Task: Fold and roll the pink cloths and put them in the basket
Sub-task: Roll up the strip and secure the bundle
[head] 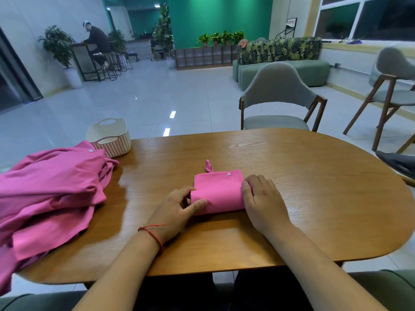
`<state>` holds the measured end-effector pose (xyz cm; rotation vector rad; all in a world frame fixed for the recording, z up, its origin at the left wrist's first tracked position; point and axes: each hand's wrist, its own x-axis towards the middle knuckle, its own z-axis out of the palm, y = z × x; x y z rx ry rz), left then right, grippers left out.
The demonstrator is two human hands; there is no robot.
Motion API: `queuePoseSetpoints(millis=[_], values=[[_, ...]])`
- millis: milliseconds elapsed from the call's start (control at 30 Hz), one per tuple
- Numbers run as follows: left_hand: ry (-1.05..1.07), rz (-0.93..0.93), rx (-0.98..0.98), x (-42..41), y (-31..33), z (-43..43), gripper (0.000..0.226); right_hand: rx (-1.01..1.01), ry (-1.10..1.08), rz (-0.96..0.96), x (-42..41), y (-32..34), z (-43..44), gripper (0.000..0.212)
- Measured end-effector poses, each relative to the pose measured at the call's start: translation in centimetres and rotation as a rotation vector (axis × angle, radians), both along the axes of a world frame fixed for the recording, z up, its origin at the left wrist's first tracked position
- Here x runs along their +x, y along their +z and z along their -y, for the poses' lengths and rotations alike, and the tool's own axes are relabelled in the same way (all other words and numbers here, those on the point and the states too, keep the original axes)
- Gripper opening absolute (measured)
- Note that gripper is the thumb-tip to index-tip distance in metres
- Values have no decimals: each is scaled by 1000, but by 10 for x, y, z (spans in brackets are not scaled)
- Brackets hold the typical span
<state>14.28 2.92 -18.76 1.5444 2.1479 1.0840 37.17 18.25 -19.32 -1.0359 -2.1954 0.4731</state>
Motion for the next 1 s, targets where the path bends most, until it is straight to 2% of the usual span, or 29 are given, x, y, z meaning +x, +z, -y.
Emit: queuePoseSetpoints(millis=[133,300,433,633,733,867,1000], values=[[-17,16,19,0,0,2,50,-8,28,-23,1,4,4,24],[-47,-53,29,2,-1,-3,54,-57,-36,61,2,14,10,36],[-48,-34,87,7,-2,4,40,-181,-94,113,-2,24,7,42],[-42,-105,51,8,-1,5,65,-276,-158,223,-10,37,0,44],[-68,-147,51,9,0,3,62,-182,-158,145,-9,27,6,42],[-43,-116,-4,5,-1,-3,55,142,-65,-18,-5,0,16,41],[-10,-88,-24,-4,-8,-9,52,154,-46,34,-7,4,19,42]])
